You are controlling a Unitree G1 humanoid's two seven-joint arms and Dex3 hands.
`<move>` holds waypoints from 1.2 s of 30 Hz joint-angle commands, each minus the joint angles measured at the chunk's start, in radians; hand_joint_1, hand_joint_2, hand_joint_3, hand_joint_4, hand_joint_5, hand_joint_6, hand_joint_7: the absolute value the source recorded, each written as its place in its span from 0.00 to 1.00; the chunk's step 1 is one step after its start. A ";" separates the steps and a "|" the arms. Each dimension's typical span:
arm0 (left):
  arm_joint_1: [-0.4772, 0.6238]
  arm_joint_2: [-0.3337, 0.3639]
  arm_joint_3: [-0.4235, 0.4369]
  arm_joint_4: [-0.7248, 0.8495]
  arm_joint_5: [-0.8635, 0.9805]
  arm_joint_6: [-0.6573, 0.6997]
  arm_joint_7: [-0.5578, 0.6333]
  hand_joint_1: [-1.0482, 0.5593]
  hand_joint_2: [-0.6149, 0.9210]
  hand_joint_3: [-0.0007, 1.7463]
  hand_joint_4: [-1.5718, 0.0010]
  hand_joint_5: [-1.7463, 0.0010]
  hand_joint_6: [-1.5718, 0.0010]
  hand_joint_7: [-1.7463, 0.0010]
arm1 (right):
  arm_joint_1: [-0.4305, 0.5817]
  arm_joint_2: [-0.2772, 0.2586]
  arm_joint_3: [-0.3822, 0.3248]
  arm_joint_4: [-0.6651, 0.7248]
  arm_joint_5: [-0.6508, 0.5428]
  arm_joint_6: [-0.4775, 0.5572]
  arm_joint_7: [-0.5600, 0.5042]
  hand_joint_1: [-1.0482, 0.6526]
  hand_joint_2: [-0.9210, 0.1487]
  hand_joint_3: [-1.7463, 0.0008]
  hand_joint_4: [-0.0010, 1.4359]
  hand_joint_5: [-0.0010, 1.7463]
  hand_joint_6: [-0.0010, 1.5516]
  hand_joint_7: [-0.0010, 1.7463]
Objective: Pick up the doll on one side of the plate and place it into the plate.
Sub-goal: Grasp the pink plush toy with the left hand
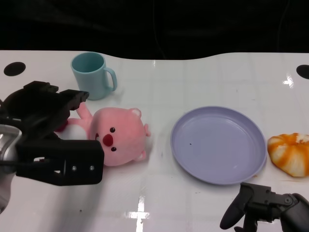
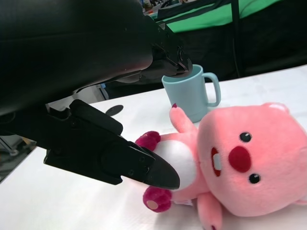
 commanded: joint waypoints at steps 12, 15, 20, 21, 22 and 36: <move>-0.165 -0.092 -0.118 0.374 0.068 -0.065 0.053 0.22 0.98 0.00 0.99 0.84 0.86 1.00 | 0.013 -0.003 0.003 -0.026 -0.004 -0.004 -0.007 0.56 0.35 0.38 0.47 0.95 0.40 0.72; -0.203 -0.119 -0.148 0.465 0.080 -0.070 0.070 0.22 0.99 0.00 1.00 0.85 0.86 1.00 | 0.015 -0.003 0.003 -0.031 -0.004 0.002 -0.008 0.56 0.35 0.38 0.47 0.95 0.40 0.72; -0.274 -0.172 -0.204 0.641 0.101 -0.074 0.101 0.22 1.00 0.01 0.98 0.88 0.87 1.00 | 0.022 -0.005 0.001 -0.039 -0.002 0.006 -0.007 0.55 0.35 0.38 0.47 0.94 0.40 0.72; -0.289 -0.184 -0.216 0.680 0.103 -0.075 0.107 0.22 1.00 0.01 0.97 0.89 0.87 1.00 | 0.024 -0.005 0.002 -0.042 -0.002 0.007 -0.007 0.55 0.35 0.38 0.47 0.94 0.40 0.72; -0.307 -0.198 -0.228 0.723 0.105 -0.075 0.112 0.22 1.00 0.01 0.97 0.90 0.87 1.00 | 0.026 -0.005 0.002 -0.045 -0.003 0.008 -0.008 0.55 0.35 0.38 0.47 0.94 0.40 0.72; -0.426 -0.361 -0.291 1.182 0.048 -0.144 0.274 0.31 1.00 0.05 0.79 0.93 0.71 0.97 | 0.057 -0.003 0.006 -0.091 -0.005 0.027 -0.009 0.55 0.35 0.38 0.46 0.95 0.39 0.72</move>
